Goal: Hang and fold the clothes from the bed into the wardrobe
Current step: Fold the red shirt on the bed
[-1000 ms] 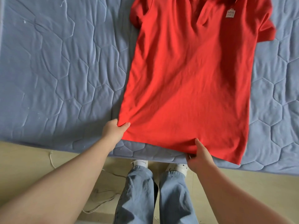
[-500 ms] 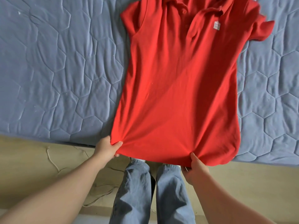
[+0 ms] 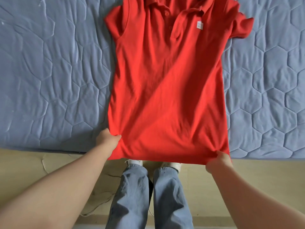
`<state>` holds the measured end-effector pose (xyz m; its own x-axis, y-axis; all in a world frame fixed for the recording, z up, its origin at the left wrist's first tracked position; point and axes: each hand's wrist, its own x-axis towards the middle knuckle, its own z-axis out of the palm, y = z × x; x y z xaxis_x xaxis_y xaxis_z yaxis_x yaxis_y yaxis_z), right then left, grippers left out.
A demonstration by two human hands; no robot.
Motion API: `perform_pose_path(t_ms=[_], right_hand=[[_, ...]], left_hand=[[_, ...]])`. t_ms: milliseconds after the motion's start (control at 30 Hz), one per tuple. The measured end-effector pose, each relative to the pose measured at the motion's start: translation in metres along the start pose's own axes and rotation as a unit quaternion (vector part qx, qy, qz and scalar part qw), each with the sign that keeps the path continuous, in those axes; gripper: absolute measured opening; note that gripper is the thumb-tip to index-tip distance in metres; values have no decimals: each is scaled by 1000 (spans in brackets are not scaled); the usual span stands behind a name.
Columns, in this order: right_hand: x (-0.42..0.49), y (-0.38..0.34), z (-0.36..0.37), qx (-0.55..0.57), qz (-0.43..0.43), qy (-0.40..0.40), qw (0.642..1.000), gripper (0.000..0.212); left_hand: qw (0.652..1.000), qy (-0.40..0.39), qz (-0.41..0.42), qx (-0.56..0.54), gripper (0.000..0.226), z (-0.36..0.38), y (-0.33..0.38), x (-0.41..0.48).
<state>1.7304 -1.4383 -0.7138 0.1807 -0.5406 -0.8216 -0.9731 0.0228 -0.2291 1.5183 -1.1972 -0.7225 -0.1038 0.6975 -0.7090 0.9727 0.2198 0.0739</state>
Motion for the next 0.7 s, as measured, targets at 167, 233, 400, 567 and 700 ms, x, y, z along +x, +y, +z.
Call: perform_pose_path(t_ms=[167, 233, 400, 567, 700], right_hand=[[2, 3, -15, -23, 10, 71, 997, 25], [-6, 1, -10, -46, 25, 100, 994, 35], [-29, -4, 15, -117, -102, 75, 985, 25], [-92, -29, 108, -169, -215, -128, 953, 12], [-120, -37, 182, -251, -272, -221, 903, 13]], left_hand=[[998, 5, -14, 53, 39, -2, 6, -6], [999, -6, -27, 22, 43, -4, 8, -8], [992, -9, -16, -127, 50, -16, 26, -5], [961, 8, -37, -275, 36, -42, 78, 30], [938, -49, -49, -340, 56, -60, 114, 69]])
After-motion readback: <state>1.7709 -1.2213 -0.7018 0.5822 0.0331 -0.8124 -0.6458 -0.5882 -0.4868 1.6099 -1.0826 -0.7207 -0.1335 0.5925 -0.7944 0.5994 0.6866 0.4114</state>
